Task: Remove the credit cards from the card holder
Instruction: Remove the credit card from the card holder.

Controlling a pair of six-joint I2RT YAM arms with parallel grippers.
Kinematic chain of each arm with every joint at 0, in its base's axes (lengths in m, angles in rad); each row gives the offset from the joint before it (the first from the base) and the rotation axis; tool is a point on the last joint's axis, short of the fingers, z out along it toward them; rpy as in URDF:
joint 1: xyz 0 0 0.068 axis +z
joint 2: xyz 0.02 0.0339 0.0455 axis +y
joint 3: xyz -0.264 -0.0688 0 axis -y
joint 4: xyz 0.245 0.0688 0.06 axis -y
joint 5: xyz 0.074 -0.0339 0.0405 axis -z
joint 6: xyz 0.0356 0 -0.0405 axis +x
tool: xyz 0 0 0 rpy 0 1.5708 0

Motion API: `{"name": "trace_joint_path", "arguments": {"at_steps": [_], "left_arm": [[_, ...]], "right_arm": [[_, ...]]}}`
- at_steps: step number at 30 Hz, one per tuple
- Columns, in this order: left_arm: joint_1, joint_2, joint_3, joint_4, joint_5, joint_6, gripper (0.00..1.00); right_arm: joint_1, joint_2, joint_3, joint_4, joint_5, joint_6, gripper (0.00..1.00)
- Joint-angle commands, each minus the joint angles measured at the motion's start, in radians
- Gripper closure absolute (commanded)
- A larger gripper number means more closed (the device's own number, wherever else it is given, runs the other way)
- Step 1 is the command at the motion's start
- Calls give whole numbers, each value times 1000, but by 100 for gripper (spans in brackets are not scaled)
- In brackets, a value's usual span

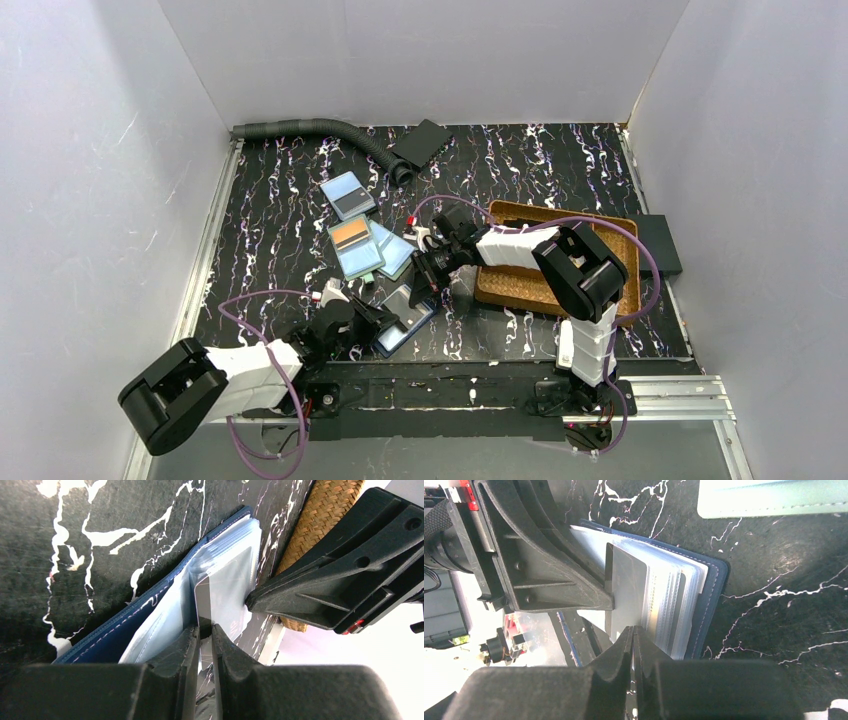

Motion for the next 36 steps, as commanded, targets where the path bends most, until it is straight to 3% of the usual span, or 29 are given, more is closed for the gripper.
{"name": "trace_joint_path", "arguments": {"at_steps": [1,7,17,29,36], "left_arm": [[-3,-33,-17,-29,-31,43,90],[-4,-97,-22,-25,-24,104,100],[-2,-286,-94,-7,0,199,100],[1,-320,-119,-38,49,225,100],[2,-421,-82,-201,98,261,100]], "right_arm": [[16,55,-16,-63,164,-47,87],[2,56,-16,-65,168,-48,87],[-25,46,-17,-69,164,-62,84],[-28,27,-14,-91,203,-102,82],[-29,-14,-14,-106,221,-138,80]]}}
